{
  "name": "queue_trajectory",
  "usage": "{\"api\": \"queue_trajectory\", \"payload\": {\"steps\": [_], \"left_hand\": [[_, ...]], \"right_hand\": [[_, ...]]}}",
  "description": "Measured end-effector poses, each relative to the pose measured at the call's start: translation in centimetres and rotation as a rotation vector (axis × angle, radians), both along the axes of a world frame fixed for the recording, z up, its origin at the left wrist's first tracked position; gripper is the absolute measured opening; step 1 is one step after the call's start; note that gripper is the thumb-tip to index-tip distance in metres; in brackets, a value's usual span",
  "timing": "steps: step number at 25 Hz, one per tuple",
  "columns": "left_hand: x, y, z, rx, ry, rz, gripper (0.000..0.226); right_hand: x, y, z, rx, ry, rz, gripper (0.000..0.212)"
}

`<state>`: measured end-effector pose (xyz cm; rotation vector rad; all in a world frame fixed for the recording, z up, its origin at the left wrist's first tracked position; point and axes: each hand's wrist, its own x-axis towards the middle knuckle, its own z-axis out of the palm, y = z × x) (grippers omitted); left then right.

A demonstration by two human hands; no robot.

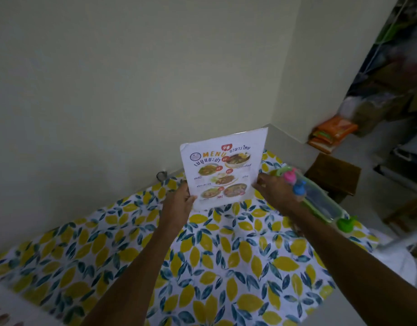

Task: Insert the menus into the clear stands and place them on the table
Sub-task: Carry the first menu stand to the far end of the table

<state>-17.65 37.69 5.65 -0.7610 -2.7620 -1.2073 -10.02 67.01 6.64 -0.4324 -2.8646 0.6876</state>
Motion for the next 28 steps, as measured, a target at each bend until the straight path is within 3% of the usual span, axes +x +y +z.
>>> {"api": "queue_trajectory", "payload": {"steps": [3,7,10,17,28], "left_hand": [[-3.1,6.2,0.1,-0.023,0.018,0.039,0.032],[-7.1,14.8,-1.4,-0.041,-0.015,0.111,0.032],[-9.6,19.6,-3.1,-0.023,-0.051,0.162,0.043],[-14.7,26.1,-5.8,-0.028,-0.209,0.298,0.045],[-19.6,29.4,-10.8,-0.118,-0.389,0.433,0.043]], "right_hand": [[-4.6,6.5,0.5,-0.018,-0.005,0.009,0.020],[-11.6,16.0,-0.5,0.009,-0.068,0.088,0.035],[-15.6,20.5,-1.4,0.028,-0.115,0.135,0.027],[-21.9,26.0,-6.8,-0.022,-0.218,0.184,0.025],[-28.2,28.7,-12.8,0.001,-0.257,0.243,0.026]]}}
